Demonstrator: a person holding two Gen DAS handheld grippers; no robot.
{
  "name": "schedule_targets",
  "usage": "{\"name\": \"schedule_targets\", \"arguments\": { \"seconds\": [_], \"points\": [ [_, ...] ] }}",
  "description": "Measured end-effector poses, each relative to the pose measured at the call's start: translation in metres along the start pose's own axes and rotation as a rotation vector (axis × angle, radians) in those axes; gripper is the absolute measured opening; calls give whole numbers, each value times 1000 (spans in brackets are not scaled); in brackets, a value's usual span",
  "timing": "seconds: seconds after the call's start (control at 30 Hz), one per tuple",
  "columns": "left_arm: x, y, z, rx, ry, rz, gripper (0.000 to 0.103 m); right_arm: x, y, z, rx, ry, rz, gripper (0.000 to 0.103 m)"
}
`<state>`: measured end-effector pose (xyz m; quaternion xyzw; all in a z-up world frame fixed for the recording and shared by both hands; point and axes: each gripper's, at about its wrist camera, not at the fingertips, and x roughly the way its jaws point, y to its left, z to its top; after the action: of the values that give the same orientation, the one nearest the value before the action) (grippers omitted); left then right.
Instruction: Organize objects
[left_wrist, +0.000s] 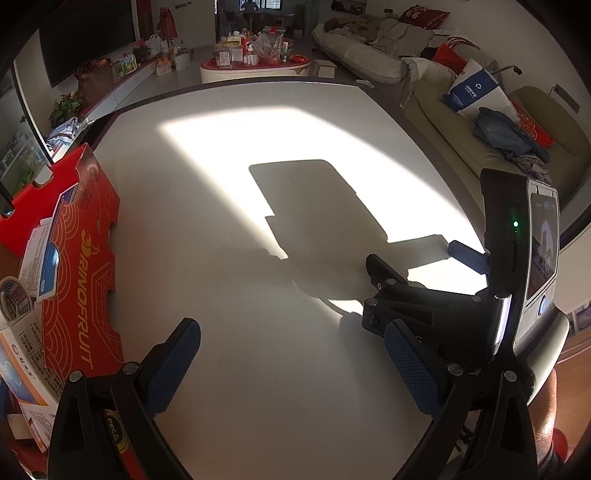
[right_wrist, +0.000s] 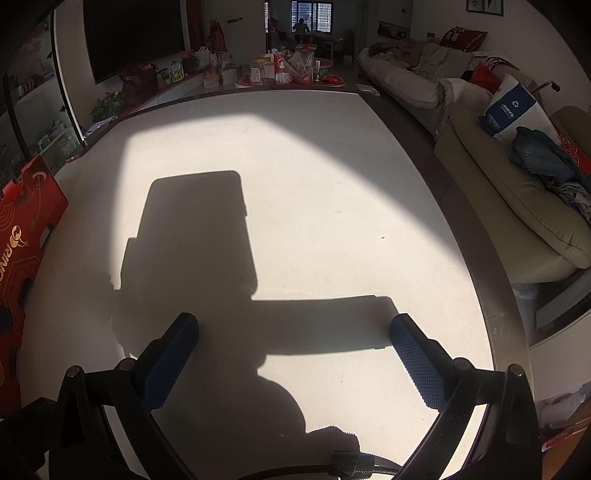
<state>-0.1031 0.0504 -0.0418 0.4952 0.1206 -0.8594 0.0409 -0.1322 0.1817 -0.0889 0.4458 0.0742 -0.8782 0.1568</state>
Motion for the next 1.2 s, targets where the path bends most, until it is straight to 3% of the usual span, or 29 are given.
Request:
{"name": "schedule_targets", "arguments": {
  "seconds": [0.17, 0.33, 0.43, 0.57, 0.7, 0.8, 0.87, 1.0, 1.2],
  "points": [
    [-4, 11, 1, -42, 0, 29, 102, 0, 0, 0, 0, 0, 1, 103],
    [-17, 30, -2, -118, 5, -31, 102, 0, 0, 0, 0, 0, 1, 103],
    [-29, 38, -4, -153, 7, -144, 102, 0, 0, 0, 0, 0, 1, 103],
    [-47, 52, -7, -220, 14, -356, 102, 0, 0, 0, 0, 0, 1, 103],
    [-56, 65, -9, -325, 36, -637, 102, 0, 0, 0, 0, 0, 0, 103],
    [-62, 67, -11, -372, 37, -767, 102, 0, 0, 0, 0, 0, 1, 103],
    [-68, 65, -10, -370, 24, -809, 102, 0, 0, 0, 0, 0, 1, 103],
    [-79, 57, -8, -322, -5, -820, 103, 0, 0, 0, 0, 0, 0, 103],
    [-78, 43, -8, -260, 2, -720, 103, 0, 0, 0, 0, 0, 0, 103]
  ]
}}
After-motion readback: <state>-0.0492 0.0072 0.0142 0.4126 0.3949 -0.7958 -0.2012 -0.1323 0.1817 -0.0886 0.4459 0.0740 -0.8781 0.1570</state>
